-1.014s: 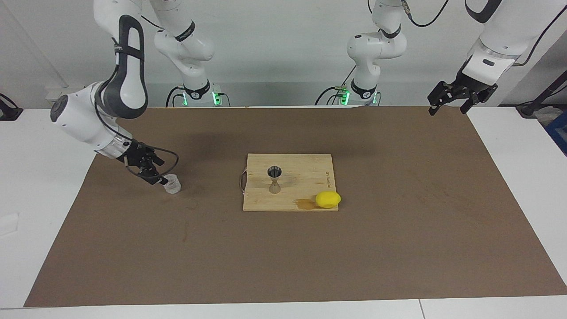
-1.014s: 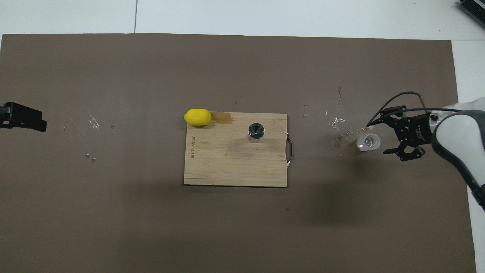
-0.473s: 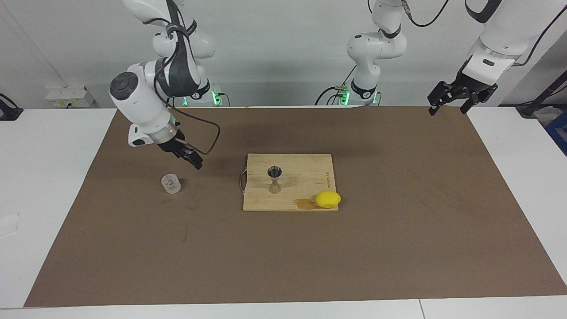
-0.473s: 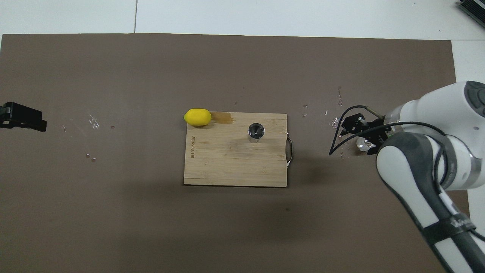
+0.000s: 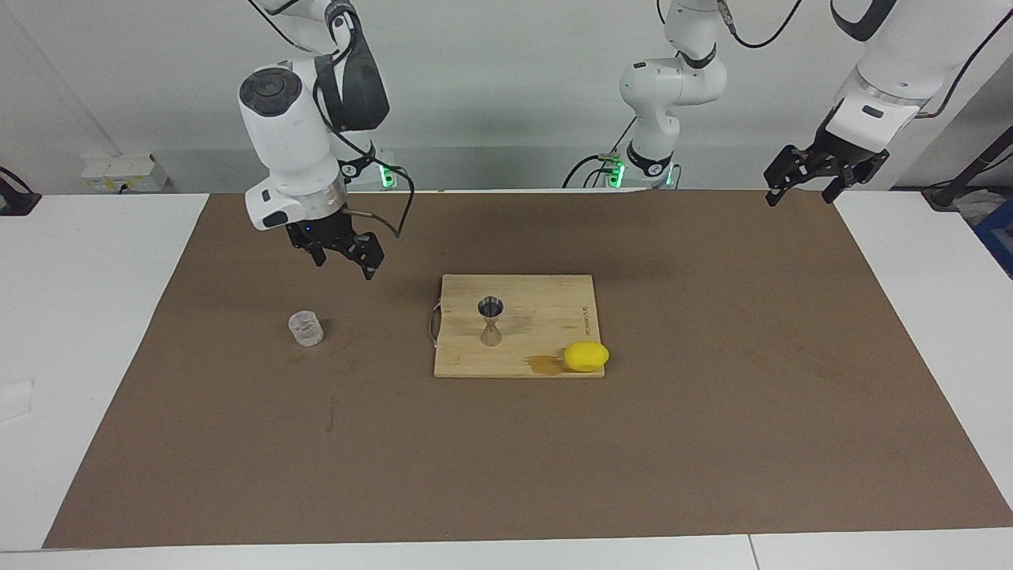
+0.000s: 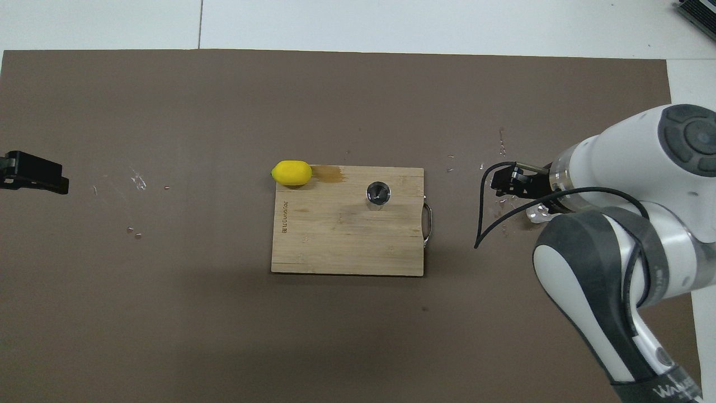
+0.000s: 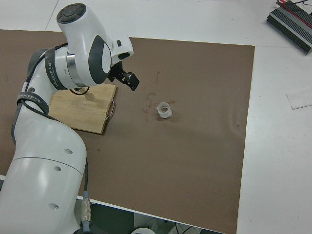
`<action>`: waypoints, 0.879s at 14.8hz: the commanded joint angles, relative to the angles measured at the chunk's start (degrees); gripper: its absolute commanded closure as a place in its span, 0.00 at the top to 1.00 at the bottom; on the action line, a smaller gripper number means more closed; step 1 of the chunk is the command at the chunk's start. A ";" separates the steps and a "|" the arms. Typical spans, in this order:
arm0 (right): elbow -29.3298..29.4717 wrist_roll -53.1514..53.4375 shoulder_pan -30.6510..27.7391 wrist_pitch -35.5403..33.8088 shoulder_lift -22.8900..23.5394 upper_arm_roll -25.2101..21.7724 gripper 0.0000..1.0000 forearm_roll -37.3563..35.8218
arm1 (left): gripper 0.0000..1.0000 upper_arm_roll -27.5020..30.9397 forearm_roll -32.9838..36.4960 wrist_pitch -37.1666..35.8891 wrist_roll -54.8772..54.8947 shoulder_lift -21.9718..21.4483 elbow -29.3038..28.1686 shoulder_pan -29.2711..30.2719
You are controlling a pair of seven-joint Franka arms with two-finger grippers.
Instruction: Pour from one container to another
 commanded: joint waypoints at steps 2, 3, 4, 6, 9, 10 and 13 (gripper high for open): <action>7.71 -6.97 -1.39 -5.96 1.08 0.00 1.00 -1.44 | 1.00 -0.01 0.97 -0.02 0.04 -1.70 -1.84 -0.09; 9.03 -7.94 -1.56 -7.54 1.08 -0.27 1.00 -1.26 | 1.00 -0.01 0.97 -0.02 0.04 -1.70 -1.84 -0.09; 9.65 -8.12 -1.65 -8.43 1.00 -0.53 1.00 -0.74 | 1.00 -0.01 0.97 -0.02 0.04 -1.70 -1.84 -0.09; 9.48 -8.21 -2.00 -9.14 0.29 -0.62 1.00 -0.38 | 1.00 -0.01 0.97 -0.02 0.04 -1.70 -1.84 -0.09; 9.04 -8.13 -2.18 -10.02 -0.23 -0.53 1.00 -0.38 | 1.00 -0.01 0.97 -0.02 0.04 -1.70 -1.84 -0.09; 8.69 -8.21 -2.27 -10.11 -0.41 -0.62 1.00 -0.29 | 1.00 -0.01 0.97 -0.02 0.04 -1.70 -1.84 -0.09; 8.34 -8.13 -2.79 -11.34 -0.85 -0.53 1.00 -0.21 | 1.00 -0.01 0.97 -0.02 0.04 -1.70 -1.84 -0.09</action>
